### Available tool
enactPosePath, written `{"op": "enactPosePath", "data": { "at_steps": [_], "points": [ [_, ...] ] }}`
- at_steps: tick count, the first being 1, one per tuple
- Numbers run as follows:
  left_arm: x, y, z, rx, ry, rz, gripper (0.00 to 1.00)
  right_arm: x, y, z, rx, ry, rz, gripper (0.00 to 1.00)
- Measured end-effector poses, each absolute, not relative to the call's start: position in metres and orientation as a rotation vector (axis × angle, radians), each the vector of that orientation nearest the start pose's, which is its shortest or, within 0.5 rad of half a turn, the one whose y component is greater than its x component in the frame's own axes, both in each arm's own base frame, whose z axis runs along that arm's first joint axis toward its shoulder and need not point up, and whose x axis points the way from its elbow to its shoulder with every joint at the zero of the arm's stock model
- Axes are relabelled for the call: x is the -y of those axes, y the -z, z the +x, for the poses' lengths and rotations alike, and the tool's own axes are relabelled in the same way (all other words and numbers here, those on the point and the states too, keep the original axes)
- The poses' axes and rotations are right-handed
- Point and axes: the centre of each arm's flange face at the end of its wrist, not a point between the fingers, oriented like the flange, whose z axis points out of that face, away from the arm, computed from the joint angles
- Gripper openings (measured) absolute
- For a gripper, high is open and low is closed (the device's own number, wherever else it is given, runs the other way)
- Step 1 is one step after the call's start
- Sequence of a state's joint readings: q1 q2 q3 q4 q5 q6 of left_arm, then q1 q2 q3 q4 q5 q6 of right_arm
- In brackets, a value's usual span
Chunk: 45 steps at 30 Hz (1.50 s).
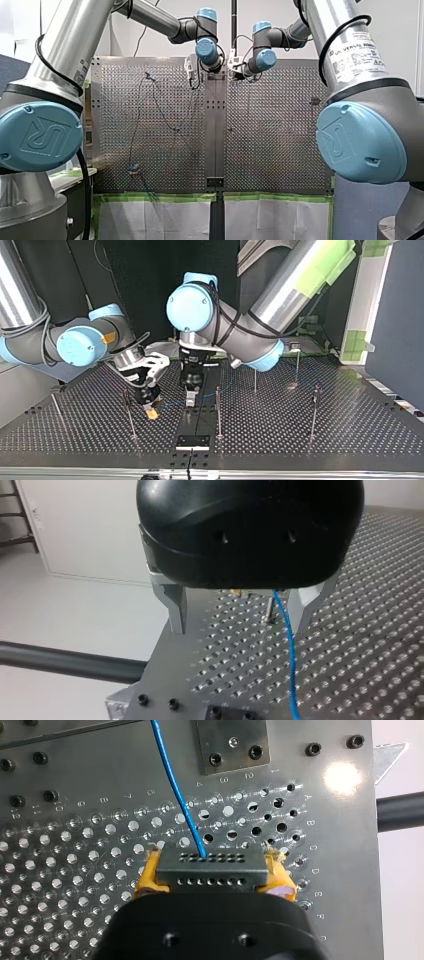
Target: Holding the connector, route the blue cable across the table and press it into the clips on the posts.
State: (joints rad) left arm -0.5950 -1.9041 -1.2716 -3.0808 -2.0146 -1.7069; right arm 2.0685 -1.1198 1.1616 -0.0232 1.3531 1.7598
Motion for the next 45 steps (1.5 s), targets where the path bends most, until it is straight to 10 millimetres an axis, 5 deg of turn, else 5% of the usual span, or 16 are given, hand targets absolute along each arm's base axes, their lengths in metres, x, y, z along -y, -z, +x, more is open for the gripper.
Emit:
{"op": "enactPosePath", "data": {
  "at_steps": [10, 14, 30, 45],
  "points": [
    [0.434, -0.440, 0.462, -1.583, 0.229, 0.025, 1.00, 0.518, -0.427, 0.456, -1.324, 2.449, -2.283, 0.00],
    [0.440, -0.424, 0.471, -1.593, 0.213, 0.030, 1.00, 0.518, -0.427, 0.456, -1.325, 2.448, -2.284, 0.00],
    [0.448, -0.408, 0.506, -1.565, 0.196, -0.004, 1.00, 0.517, -0.427, 0.457, -1.318, 2.447, -2.284, 0.00],
    [0.439, -0.409, 0.519, -1.546, 0.168, -0.042, 0.96, 0.516, -0.427, 0.458, -1.313, 2.446, -2.284, 0.00]
  ]
}}
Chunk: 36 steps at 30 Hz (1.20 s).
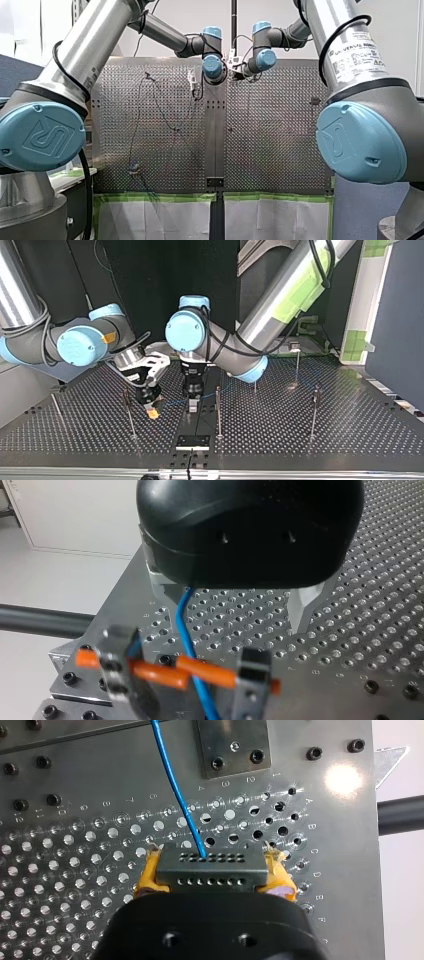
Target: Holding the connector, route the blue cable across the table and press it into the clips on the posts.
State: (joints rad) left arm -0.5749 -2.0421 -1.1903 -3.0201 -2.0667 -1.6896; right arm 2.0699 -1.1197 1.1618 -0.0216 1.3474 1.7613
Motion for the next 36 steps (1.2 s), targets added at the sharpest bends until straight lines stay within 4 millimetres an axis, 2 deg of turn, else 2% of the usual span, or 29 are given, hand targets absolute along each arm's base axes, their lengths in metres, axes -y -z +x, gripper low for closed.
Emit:
{"op": "enactPosePath", "data": {
  "at_steps": [1, 2, 3, 4, 5, 6, 7, 8, 18, 24, 36],
  "points": [
    [0.439, -0.409, 0.519, -1.543, 0.167, -0.045, 0.82, 0.516, -0.427, 0.458, -1.312, 2.446, -2.284, 0.00],
    [0.440, -0.409, 0.518, -1.539, 0.167, -0.048, 0.59, 0.516, -0.427, 0.458, -1.312, 2.446, -2.284, 0.00],
    [0.441, -0.410, 0.518, -1.536, 0.166, -0.051, 0.59, 0.516, -0.427, 0.458, -1.311, 2.446, -2.284, 0.00],
    [0.442, -0.410, 0.517, -1.534, 0.165, -0.053, 0.44, 0.516, -0.427, 0.458, -1.311, 2.446, -2.284, 0.00],
    [0.442, -0.410, 0.516, -1.532, 0.160, -0.056, 0.24, 0.516, -0.427, 0.458, -1.311, 2.447, -2.284, 0.00],
    [0.442, -0.410, 0.516, -1.530, 0.155, -0.059, 0.24, 0.516, -0.427, 0.458, -1.311, 2.447, -2.283, 0.00],
    [0.442, -0.410, 0.516, -1.528, 0.150, -0.062, 0.06, 0.516, -0.427, 0.458, -1.311, 2.446, -2.284, 0.00],
    [0.442, -0.411, 0.515, -1.525, 0.145, -0.067, 0.00, 0.516, -0.427, 0.458, -1.312, 2.446, -2.284, 0.00],
    [0.442, -0.410, 0.510, -1.519, 0.095, -0.112, 0.00, 0.512, -0.425, 0.460, -1.317, 2.421, -2.294, 0.00],
    [0.445, -0.395, 0.498, -1.543, 0.071, -0.116, 0.00, 0.507, -0.419, 0.461, -1.326, 2.377, -2.312, 0.00],
    [0.455, -0.354, 0.465, -1.584, 0.048, -0.138, 0.00, 0.495, -0.375, 0.454, -1.363, 2.240, -2.406, 0.00]
  ]
}}
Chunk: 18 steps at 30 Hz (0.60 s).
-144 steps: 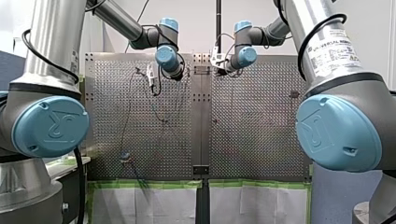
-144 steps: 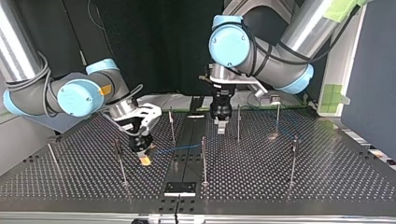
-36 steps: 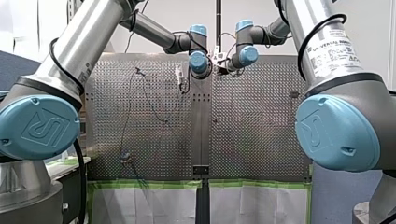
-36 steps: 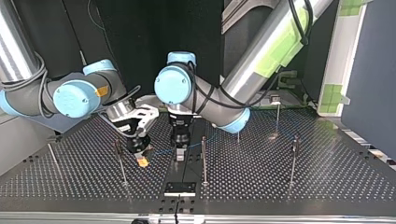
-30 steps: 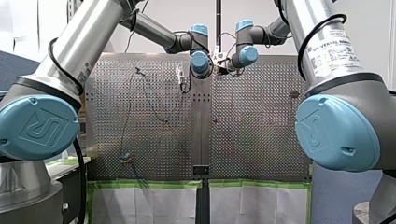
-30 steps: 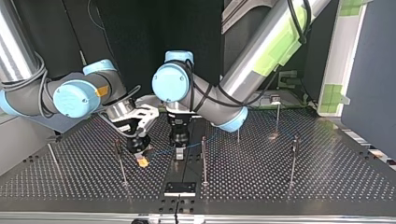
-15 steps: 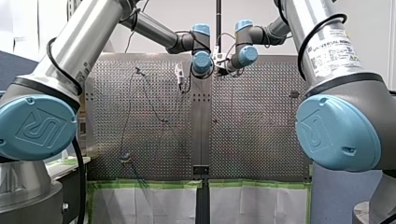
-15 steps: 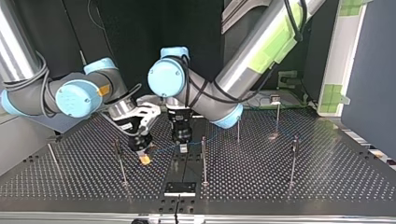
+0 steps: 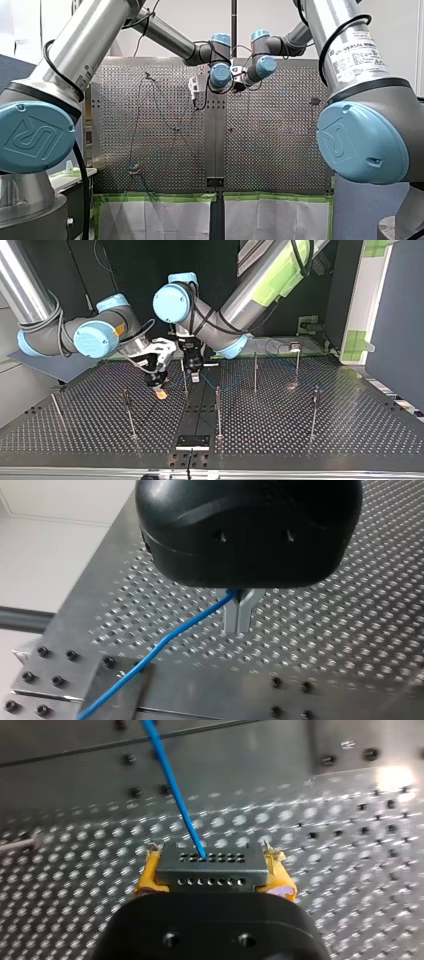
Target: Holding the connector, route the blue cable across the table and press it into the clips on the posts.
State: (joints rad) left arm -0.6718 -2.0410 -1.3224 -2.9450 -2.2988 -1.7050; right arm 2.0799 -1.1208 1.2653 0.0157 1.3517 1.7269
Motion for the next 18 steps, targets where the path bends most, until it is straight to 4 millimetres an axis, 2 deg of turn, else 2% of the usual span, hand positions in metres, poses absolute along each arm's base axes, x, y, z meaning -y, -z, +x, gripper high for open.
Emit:
{"op": "enactPosePath", "data": {
  "at_steps": [7, 18],
  "points": [
    [0.450, -0.329, 0.455, -1.593, 0.033, -0.169, 0.00, 0.492, -0.351, 0.444, -1.401, 2.179, -2.452, 0.00],
    [0.447, -0.288, 0.451, -1.612, 0.083, -0.104, 0.00, 0.486, -0.318, 0.436, -1.412, 2.167, -2.460, 0.00]
  ]
}}
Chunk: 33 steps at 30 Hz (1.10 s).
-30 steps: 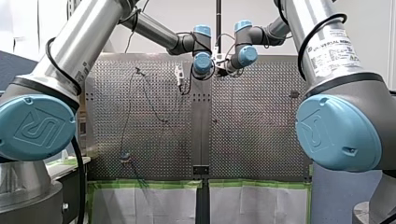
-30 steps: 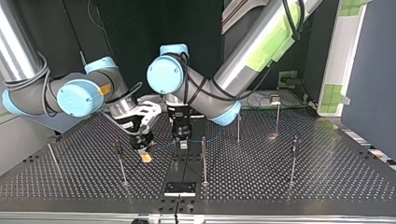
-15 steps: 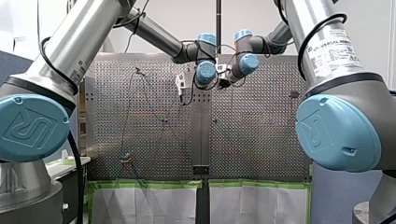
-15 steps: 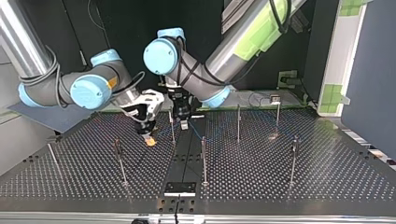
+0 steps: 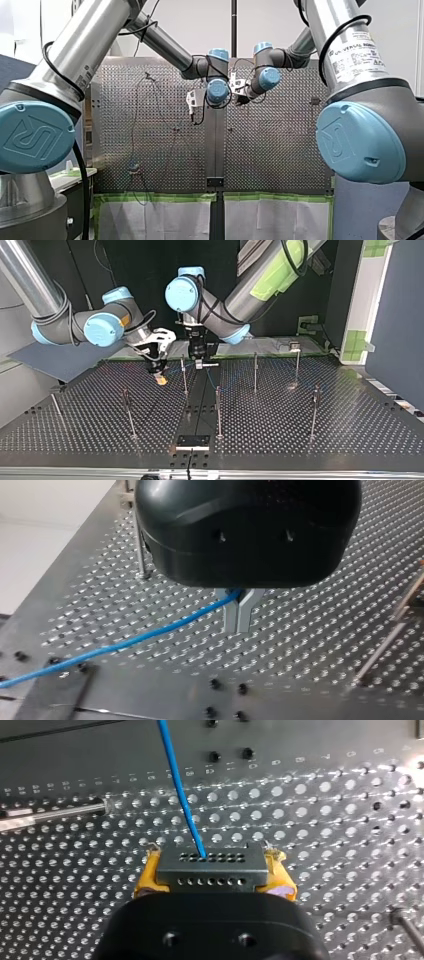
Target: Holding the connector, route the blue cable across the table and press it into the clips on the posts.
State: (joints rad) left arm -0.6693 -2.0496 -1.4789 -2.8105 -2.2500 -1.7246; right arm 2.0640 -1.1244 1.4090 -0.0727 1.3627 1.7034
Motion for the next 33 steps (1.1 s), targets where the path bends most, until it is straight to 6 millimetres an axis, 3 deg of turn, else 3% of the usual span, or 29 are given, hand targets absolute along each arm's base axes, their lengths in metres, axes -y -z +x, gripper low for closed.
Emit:
{"op": "enactPosePath", "data": {
  "at_steps": [12, 21, 33],
  "points": [
    [0.441, -0.195, 0.441, -1.732, 0.103, 0.011, 0.00, 0.472, -0.279, 0.431, -1.398, 2.170, -2.477, 0.00],
    [0.440, -0.184, 0.439, -1.742, 0.123, 0.029, 0.00, 0.464, -0.250, 0.416, -1.440, 2.132, -2.519, 0.00],
    [0.442, -0.177, 0.453, -1.718, 0.190, 0.047, 0.00, 0.446, -0.214, 0.405, -1.486, 2.080, -2.506, 0.00]
  ]
}}
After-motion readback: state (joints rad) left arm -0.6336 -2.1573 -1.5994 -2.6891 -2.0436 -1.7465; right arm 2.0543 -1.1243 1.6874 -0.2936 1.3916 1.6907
